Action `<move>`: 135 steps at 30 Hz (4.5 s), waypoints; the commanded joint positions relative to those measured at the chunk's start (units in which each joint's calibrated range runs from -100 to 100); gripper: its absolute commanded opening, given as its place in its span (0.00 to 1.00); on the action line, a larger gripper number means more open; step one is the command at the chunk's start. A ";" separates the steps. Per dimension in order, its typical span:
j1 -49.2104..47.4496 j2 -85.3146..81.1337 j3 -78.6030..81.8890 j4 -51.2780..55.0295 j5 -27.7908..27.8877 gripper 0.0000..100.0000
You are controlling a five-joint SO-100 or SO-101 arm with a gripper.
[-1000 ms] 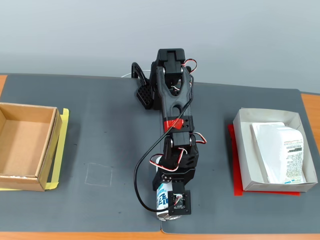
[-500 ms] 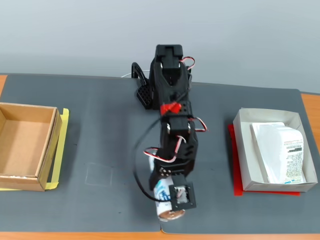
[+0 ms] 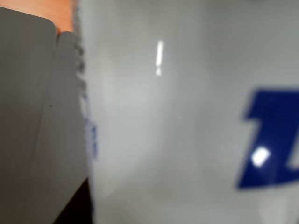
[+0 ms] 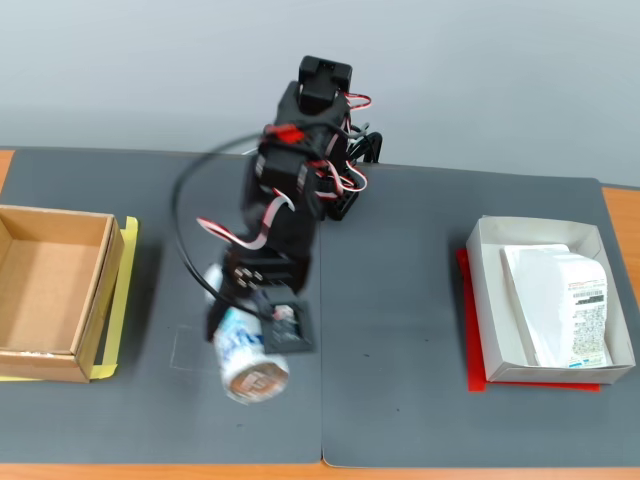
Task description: Pick the can and put it in the brown box
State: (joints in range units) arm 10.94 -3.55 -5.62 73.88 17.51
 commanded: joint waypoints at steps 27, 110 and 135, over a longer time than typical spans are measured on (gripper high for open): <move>30.25 6.56 -6.05 -27.21 11.62 0.16; -13.78 -79.93 68.79 -7.87 -10.27 0.36; -18.41 -95.86 96.93 -7.87 -17.56 0.01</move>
State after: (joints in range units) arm -7.91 -98.90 90.84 65.83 0.17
